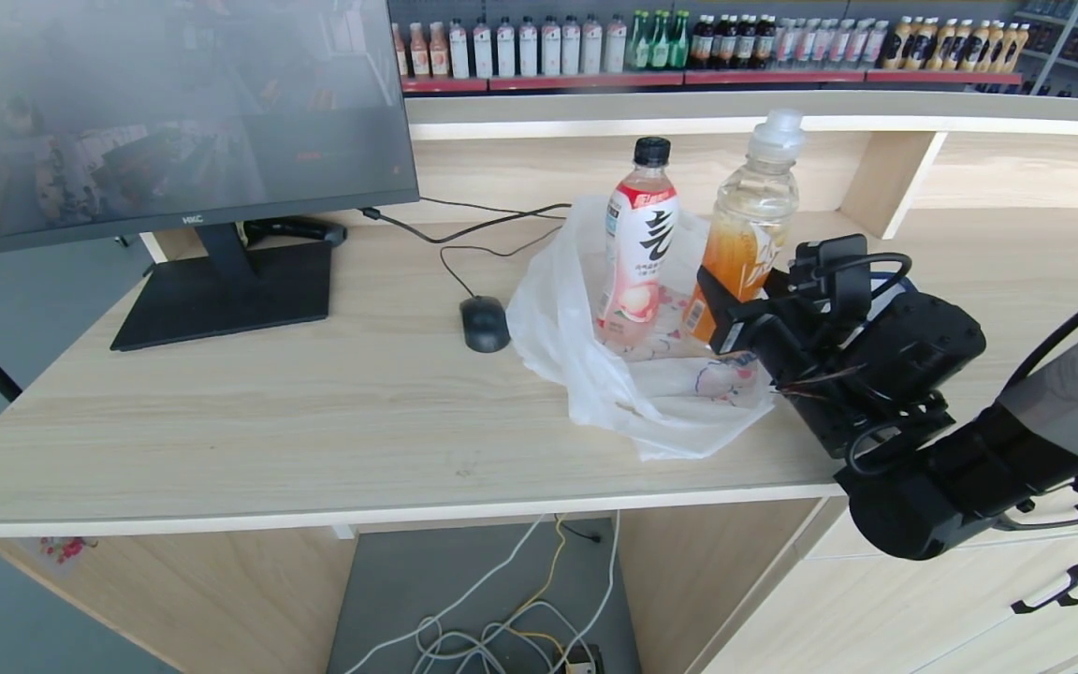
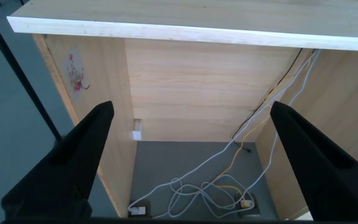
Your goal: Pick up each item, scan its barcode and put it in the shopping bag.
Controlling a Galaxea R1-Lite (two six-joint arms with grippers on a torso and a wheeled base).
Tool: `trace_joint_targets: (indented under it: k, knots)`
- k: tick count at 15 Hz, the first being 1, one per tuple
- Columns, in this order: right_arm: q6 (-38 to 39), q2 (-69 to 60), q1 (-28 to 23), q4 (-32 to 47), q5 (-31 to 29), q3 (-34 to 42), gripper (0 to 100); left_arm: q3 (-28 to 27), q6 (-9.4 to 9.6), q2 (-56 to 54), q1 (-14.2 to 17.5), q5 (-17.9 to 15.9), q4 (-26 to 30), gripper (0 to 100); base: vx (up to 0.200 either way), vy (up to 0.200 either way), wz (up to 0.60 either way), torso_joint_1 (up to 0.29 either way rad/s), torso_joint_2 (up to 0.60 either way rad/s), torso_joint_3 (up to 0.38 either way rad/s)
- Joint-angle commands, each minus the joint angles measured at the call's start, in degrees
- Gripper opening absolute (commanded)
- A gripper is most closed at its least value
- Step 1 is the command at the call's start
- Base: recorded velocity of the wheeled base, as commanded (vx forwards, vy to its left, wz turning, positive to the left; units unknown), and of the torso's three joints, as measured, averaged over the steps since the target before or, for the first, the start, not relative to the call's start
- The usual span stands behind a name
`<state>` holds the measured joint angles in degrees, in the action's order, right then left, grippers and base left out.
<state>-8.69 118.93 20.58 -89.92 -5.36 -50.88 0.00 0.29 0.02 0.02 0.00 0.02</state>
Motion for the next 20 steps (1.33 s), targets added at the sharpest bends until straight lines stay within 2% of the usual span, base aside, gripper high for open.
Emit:
trace_joint_targets:
  k: [1, 2, 9, 13, 15, 20]
  knots:
    - [-0.36, 0.16, -0.19, -0.08, -0.79, -0.44, 100, 0.00, 0.06, -0.02, 0.06, 0.00, -0.02, 100, 0.000, 0.000, 0.00, 0.000, 0.00, 0.000]
    - [0.34, 0.16, -0.01, -0.08, -2.37, -0.01, 100, 0.00, -0.03, -0.02, 0.06, 0.00, -0.02, 100, 0.000, 0.000, 0.00, 0.000, 0.00, 0.000]
    - [1.92, -1.51, 0.34, -0.08, -2.37, 0.87, 100, 0.00, 0.06, -0.02, 0.06, 0.00, 0.06, 100, 0.000, 0.000, 0.00, 0.000, 0.00, 0.000]
    - [1.92, -8.98, 0.34, -0.08, -2.37, 6.67, 100, 0.00, 0.06, -0.02, 0.06, 0.00, -0.02, 100, 0.000, 0.000, 0.00, 0.000, 0.00, 0.000]
    - [1.92, -17.15, 0.16, -0.08, -2.37, 13.53, 100, 0.00, -0.03, -0.02, 0.06, 0.00, 0.06, 100, 0.000, 0.000, 0.00, 0.000, 0.00, 0.000]
    - [2.45, -37.28, -0.01, -0.08, -2.37, 36.38, 100, 0.00, -0.03, -0.02, 0.06, 0.00, -0.02, 100, 0.000, 0.000, 0.00, 0.000, 0.00, 0.000]
